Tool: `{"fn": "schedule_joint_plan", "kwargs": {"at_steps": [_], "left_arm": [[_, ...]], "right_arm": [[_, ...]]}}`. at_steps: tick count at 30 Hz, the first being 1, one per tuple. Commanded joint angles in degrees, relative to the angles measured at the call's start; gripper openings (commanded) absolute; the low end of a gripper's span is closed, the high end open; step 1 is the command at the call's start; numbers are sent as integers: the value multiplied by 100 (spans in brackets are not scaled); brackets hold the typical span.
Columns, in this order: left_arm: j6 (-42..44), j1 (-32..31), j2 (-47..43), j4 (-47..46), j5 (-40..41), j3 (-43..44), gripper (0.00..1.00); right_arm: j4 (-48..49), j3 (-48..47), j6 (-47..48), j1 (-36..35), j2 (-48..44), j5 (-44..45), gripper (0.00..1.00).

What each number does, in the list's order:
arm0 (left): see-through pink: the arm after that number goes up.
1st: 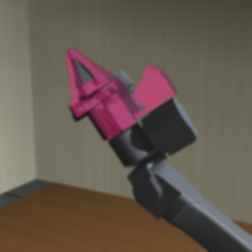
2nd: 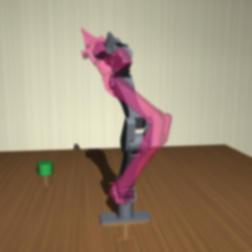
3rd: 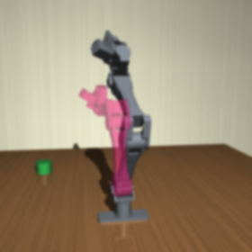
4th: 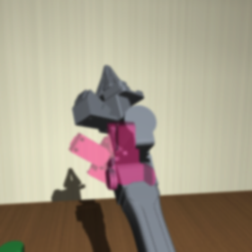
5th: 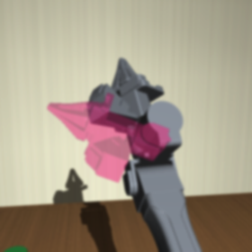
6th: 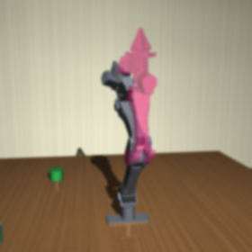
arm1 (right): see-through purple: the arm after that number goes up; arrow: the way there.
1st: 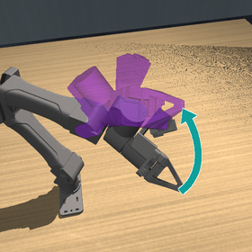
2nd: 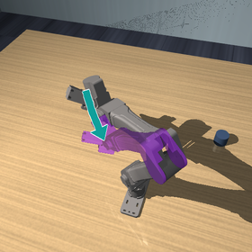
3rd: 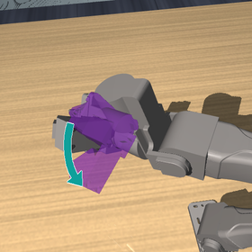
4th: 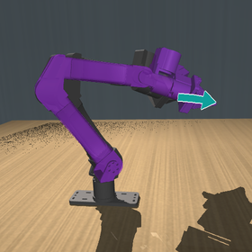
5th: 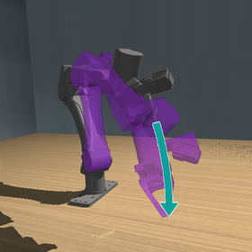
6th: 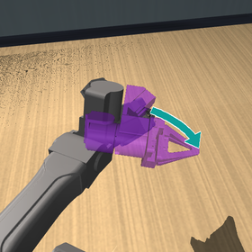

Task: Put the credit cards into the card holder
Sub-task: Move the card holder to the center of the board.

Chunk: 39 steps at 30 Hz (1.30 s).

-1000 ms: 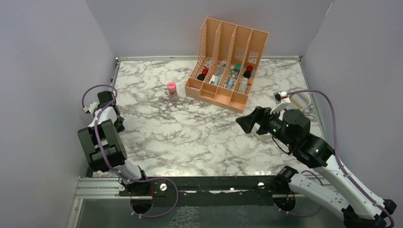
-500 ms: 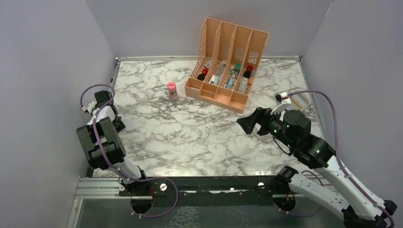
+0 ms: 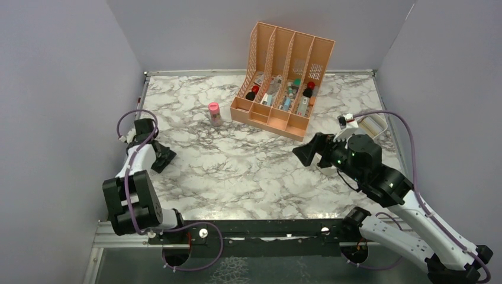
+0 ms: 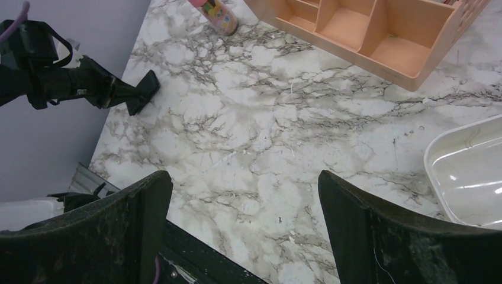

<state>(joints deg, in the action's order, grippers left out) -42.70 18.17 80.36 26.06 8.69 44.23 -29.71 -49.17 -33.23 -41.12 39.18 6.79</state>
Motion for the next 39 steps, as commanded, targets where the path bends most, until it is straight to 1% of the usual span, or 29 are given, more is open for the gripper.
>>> {"fn": "schedule_joint_plan", "kwargs": {"at_steps": [1,6,11,16,20,22,24,27,30,33,35,39], "left_arm": [[-725,-745,-672,3,-405,-230,0],[-1637,-1745,-1091,-14,-653,-560,0],[-2490,-2840,-1182,-25,-291,-639,0],[-3314,-3856,-835,-82,180,-408,1],[-3739,-4525,-276,-321,107,-169,2],[-3641,-4823,16,-548,21,49,5],[-3531,-5149,233,-563,138,396,12],[-3311,-5430,361,-575,306,724,28],[-2948,-5473,312,-651,431,847,45],[-2392,-5474,182,-734,578,881,59],[-1820,-5474,90,-848,587,867,63],[-527,-5437,-58,-893,487,788,64]], "right_arm": [[114,35,-116,43,33,-44,98],[115,69,-173,47,139,-131,98],[129,157,-196,52,196,-147,98],[67,82,-192,50,376,-203,98],[120,156,-222,45,445,-303,98],[147,220,-227,50,464,-310,98],[146,242,-240,43,480,-290,97],[146,268,-299,43,506,-235,97],[172,276,-377,48,551,-228,97],[223,303,-499,50,634,-292,96],[260,342,-660,46,698,-340,95],[324,405,-1069,44,932,-477,90]]}}
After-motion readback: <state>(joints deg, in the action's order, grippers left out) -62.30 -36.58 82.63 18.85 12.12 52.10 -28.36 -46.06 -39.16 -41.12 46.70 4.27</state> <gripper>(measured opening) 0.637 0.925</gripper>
